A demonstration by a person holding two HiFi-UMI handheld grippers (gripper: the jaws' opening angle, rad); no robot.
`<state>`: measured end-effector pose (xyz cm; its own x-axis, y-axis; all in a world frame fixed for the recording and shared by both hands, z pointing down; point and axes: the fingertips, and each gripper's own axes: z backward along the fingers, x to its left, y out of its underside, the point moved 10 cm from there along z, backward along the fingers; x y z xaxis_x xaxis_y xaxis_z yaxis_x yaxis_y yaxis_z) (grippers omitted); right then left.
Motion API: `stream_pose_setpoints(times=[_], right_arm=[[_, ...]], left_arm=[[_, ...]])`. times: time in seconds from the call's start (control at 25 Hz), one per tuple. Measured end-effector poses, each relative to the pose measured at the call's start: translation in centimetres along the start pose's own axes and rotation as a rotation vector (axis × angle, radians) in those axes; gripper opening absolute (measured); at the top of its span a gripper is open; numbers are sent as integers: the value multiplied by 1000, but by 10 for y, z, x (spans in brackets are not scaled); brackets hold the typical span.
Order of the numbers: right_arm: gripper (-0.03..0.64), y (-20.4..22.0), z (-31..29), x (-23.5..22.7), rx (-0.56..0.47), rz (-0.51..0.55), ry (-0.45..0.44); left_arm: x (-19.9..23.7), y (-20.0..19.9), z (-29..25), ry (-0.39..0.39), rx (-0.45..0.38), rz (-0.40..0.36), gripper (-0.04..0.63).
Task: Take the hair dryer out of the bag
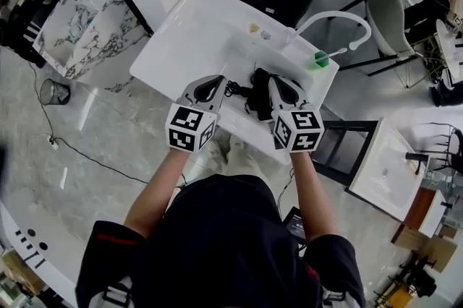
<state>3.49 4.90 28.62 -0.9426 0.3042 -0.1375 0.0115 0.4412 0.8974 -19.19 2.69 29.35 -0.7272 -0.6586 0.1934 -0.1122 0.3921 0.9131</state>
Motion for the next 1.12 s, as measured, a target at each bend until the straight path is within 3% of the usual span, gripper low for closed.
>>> stream_pose_setpoints(times=[0.44,1.12], right_arm=[[35,20,-8,-28,54,-26,3],[35,63,-56,-68,248,-68,-77]], left_arm=[[-4,17,-31,-1,75,-7,17],[5,62,-89,72,226,-13,17]])
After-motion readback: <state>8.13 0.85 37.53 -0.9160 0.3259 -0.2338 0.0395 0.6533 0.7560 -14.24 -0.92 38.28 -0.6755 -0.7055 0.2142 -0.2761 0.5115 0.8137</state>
